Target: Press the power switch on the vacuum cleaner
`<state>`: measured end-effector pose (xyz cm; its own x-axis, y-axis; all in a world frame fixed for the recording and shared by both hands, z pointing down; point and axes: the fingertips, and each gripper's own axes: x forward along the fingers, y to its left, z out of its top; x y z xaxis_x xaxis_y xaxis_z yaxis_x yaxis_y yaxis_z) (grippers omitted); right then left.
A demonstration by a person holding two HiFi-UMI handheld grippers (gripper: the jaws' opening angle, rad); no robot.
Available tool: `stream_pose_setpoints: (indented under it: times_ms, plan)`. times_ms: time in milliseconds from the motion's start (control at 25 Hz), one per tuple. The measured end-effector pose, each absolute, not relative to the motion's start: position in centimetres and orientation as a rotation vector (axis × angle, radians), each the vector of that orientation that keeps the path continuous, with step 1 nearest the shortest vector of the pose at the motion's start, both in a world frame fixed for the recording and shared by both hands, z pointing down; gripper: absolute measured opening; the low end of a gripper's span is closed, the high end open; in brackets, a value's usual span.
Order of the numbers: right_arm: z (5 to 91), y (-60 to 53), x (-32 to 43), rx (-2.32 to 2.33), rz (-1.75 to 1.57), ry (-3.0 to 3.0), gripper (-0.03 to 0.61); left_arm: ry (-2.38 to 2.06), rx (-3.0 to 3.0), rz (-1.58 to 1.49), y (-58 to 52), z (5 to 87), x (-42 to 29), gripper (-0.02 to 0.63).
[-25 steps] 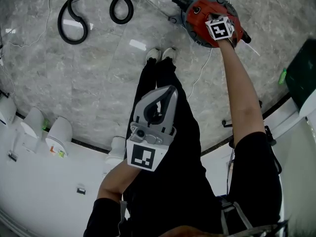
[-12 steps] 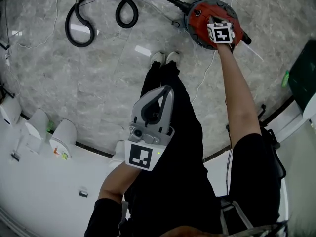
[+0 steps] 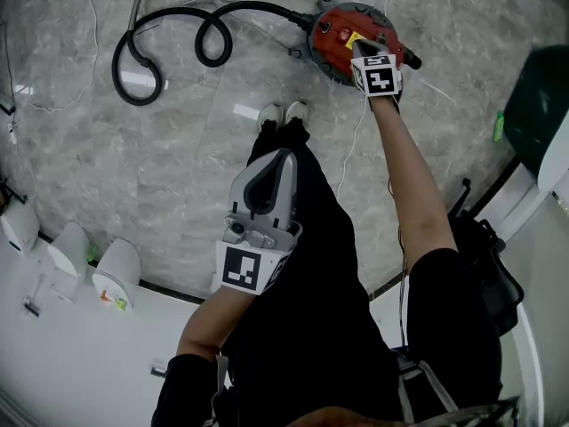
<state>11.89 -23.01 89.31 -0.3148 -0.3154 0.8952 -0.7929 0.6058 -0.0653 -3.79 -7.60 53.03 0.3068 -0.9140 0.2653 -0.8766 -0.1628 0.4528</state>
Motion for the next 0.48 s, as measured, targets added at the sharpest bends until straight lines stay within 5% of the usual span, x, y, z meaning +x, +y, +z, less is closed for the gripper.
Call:
stream_pose_setpoints:
  times_ms: [480]
  plan:
    - [69.7,-18.8,8.8,1.108,0.470,-2.134,0.020,-1.536,2.200,-0.104,-6.7,46.6,-3.8,0.018]
